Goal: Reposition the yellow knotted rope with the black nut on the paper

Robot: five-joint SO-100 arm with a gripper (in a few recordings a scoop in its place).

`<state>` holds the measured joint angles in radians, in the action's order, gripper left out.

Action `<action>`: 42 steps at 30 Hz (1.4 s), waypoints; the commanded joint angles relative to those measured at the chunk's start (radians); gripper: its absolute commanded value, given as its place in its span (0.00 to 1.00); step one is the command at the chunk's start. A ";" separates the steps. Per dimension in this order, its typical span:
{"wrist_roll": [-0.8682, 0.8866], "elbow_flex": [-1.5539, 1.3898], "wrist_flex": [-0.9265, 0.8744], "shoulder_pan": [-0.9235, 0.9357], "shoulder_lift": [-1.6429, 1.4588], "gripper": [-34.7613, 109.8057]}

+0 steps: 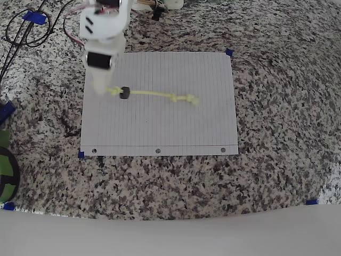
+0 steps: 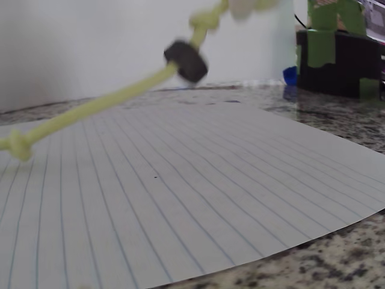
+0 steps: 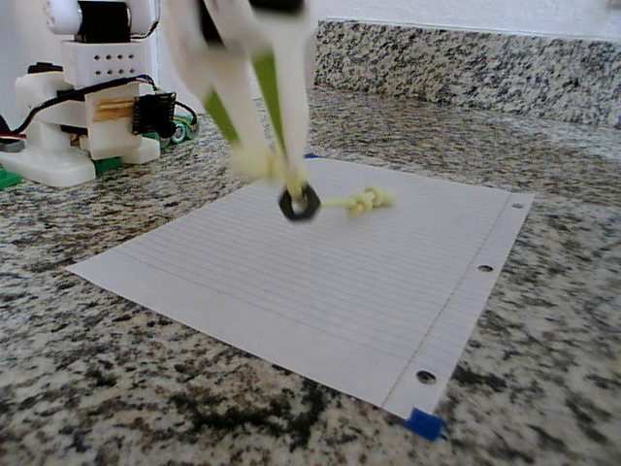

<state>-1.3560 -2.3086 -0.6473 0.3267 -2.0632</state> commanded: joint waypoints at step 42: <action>2.092 -0.683 0.554 0.207 -1.019 0.24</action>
<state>0.6443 -2.9928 -0.0798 0.5568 -3.0741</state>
